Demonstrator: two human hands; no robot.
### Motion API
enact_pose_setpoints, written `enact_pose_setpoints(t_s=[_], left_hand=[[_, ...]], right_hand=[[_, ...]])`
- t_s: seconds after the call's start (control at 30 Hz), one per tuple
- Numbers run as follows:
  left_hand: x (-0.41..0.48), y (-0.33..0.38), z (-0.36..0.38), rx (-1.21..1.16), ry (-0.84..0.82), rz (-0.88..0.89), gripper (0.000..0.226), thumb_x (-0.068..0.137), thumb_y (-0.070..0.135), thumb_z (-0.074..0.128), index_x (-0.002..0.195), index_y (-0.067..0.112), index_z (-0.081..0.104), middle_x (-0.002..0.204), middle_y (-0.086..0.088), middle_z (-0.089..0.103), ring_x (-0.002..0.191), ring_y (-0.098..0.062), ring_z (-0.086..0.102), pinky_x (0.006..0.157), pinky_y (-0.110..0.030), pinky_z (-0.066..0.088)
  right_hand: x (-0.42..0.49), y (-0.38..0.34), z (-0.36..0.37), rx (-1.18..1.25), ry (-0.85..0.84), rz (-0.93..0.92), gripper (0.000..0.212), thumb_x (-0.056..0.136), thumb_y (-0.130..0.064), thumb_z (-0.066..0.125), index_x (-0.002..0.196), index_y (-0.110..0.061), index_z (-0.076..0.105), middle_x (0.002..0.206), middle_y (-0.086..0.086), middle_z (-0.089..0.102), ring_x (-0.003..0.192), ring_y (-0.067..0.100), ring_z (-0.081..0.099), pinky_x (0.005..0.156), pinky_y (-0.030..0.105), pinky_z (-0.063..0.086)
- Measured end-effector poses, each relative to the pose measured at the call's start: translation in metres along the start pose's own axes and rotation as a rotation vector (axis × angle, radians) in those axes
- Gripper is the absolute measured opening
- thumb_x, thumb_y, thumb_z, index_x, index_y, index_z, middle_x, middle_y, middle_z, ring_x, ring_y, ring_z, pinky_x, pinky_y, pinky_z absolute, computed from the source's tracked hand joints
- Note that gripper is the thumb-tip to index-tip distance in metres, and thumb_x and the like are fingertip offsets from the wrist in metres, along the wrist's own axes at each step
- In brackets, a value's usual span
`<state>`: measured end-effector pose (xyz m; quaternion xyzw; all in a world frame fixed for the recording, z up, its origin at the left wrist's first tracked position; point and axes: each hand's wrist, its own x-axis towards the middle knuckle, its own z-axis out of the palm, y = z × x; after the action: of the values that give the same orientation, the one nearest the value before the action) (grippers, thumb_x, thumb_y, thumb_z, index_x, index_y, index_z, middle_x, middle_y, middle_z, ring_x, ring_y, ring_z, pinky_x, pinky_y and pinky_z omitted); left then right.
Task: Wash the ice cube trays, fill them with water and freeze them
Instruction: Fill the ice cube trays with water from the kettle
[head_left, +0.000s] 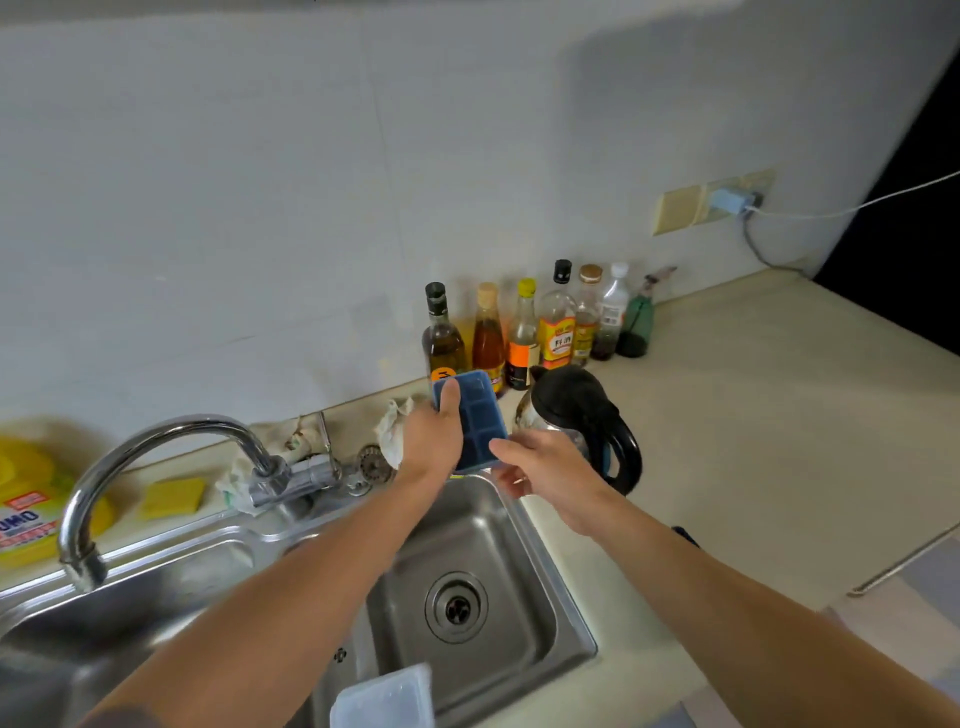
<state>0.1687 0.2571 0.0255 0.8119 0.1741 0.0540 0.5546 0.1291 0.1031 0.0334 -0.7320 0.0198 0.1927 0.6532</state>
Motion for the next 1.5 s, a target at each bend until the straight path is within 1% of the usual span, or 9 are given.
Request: enact_pose_setpoints(t_s=[0.17,0.3,0.4,0.6,0.73,1.0,1.13,1.27,1.5], left_hand=[[-0.028,0.050,0.053,-0.195,-0.144,0.009,0.048,0.099,0.068,0.031,0.092,0.031,0.061,0.090,0.002,0.072,0.085,-0.017,0.072,0.073,-0.035,0.060],[-0.058,0.085,0.107,-0.145,-0.298,0.065,0.065,0.094,0.075,0.022,0.097,0.033,0.071,0.079,0.003,0.077,0.073,-0.016,0.075,0.058,-0.033,0.060],[-0.077,0.078,0.149,-0.007,-0.305,-0.024,0.051,0.099,0.061,0.043,0.095,0.014,0.063,0.079,-0.009,0.073,0.064,-0.021,0.071,0.053,-0.033,0.061],[-0.109,0.019,0.194,0.398,-0.378,-0.038,0.033,0.095,0.047,0.058,0.091,0.015,0.061,0.077,-0.003,0.073,0.057,-0.013,0.071,0.054,-0.030,0.059],[-0.127,-0.017,0.197,0.543,-0.401,-0.145,0.028,0.094,0.049,0.058,0.088,0.021,0.058,0.081,-0.006,0.073,0.069,-0.027,0.075,0.070,-0.040,0.063],[-0.153,-0.053,0.206,0.349,-0.413,-0.399,0.030,0.097,0.035,0.062,0.119,0.018,0.051,0.093,-0.008,0.070,0.064,-0.020,0.075,0.056,-0.031,0.060],[-0.157,-0.061,0.218,0.251,-0.393,-0.466,0.031,0.097,0.031,0.062,0.122,0.016,0.049,0.093,-0.014,0.069,0.062,-0.023,0.073,0.060,-0.036,0.063],[-0.156,-0.060,0.224,0.184,-0.336,-0.447,0.021,0.097,0.015,0.058,0.116,0.017,0.051,0.085,-0.013,0.071,0.061,-0.025,0.074,0.060,-0.038,0.063],[-0.157,-0.039,0.242,0.118,-0.327,-0.377,0.021,0.093,0.002,0.048,0.106,0.017,0.055,0.077,-0.017,0.075,0.061,-0.031,0.075,0.060,-0.040,0.063]], right_hand=[[-0.017,-0.010,-0.072,0.055,0.090,-0.041,0.016,0.098,-0.023,0.065,0.103,-0.011,0.073,0.081,0.008,0.073,0.068,0.013,0.066,0.065,0.027,0.056],[-0.034,-0.007,-0.157,0.126,0.191,-0.081,0.008,0.100,-0.018,0.063,0.104,-0.019,0.070,0.082,0.009,0.072,0.069,0.016,0.066,0.063,0.027,0.056],[-0.040,0.016,-0.218,0.069,0.302,-0.038,0.010,0.099,-0.016,0.064,0.107,-0.010,0.062,0.085,0.013,0.072,0.071,0.020,0.065,0.062,0.031,0.053],[-0.039,0.113,-0.298,-0.026,0.298,0.238,0.002,0.102,-0.008,0.057,0.102,-0.008,0.054,0.080,0.019,0.064,0.055,0.022,0.052,0.053,0.031,0.043],[-0.033,0.176,-0.310,-0.028,0.280,0.414,0.004,0.102,-0.005,0.054,0.102,-0.005,0.058,0.077,0.018,0.061,0.051,0.021,0.049,0.049,0.028,0.041],[-0.019,0.212,-0.321,-0.352,0.271,0.388,0.016,0.101,-0.017,0.056,0.110,-0.005,0.062,0.076,0.014,0.063,0.057,0.027,0.056,0.050,0.032,0.046],[-0.029,0.210,-0.324,-0.620,0.170,0.359,0.027,0.099,-0.028,0.058,0.117,-0.007,0.060,0.097,0.013,0.067,0.082,0.031,0.066,0.072,0.039,0.055],[-0.043,0.198,-0.324,-0.792,0.202,0.278,0.044,0.100,-0.034,0.056,0.134,-0.007,0.050,0.127,0.017,0.058,0.114,0.035,0.060,0.087,0.035,0.045],[-0.064,0.161,-0.268,-0.722,-0.097,0.163,0.026,0.097,-0.037,0.059,0.111,-0.016,0.061,0.100,-0.001,0.065,0.091,0.018,0.061,0.069,0.028,0.045]])
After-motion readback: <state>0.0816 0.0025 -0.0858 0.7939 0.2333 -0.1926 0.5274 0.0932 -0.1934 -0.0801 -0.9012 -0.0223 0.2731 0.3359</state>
